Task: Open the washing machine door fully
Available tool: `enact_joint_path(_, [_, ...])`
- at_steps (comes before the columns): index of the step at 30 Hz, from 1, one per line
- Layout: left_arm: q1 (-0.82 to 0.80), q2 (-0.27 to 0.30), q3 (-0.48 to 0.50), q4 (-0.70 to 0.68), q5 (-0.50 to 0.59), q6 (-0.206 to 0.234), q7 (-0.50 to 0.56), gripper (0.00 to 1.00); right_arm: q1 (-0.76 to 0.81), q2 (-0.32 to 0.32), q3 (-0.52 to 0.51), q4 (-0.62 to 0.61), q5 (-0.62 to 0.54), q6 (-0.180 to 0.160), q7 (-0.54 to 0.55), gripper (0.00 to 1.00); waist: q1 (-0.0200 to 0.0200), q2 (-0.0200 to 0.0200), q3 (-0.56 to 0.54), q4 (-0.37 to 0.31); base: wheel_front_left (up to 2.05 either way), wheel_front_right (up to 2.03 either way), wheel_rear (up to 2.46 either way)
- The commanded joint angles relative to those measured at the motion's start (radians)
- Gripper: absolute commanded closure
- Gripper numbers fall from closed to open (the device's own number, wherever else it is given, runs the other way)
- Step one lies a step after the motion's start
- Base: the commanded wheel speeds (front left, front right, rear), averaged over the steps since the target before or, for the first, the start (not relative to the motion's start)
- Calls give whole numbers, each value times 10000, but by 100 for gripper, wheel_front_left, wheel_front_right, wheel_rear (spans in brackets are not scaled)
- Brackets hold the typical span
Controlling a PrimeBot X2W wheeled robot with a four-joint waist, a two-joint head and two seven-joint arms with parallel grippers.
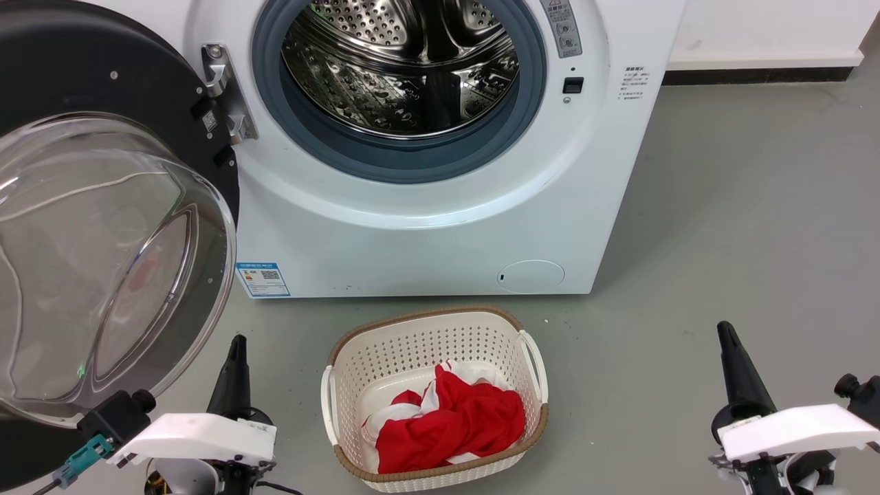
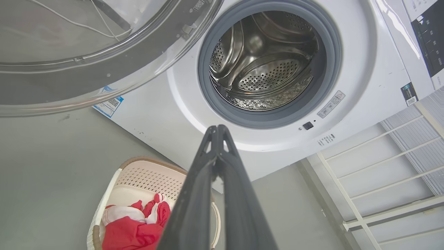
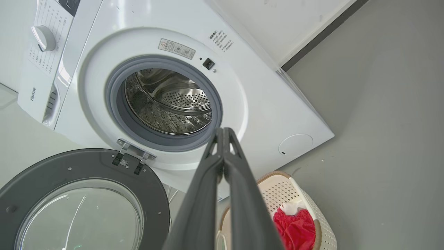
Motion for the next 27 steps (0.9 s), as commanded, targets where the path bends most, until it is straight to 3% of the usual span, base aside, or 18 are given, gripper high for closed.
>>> enact_joint_path(1, [-258, 23, 45, -68, -331, -93, 75, 100, -251, -80, -33, -63, 329, 0, 54, 100, 0, 0, -4, 3, 0, 0, 0])
enact_joint_path(27, [-350, -21, 272, 126, -3403, -306, 821, 100, -486, -88, -229, 288, 3357, -1, 642, 100, 0, 0, -93, 61, 0, 0, 0])
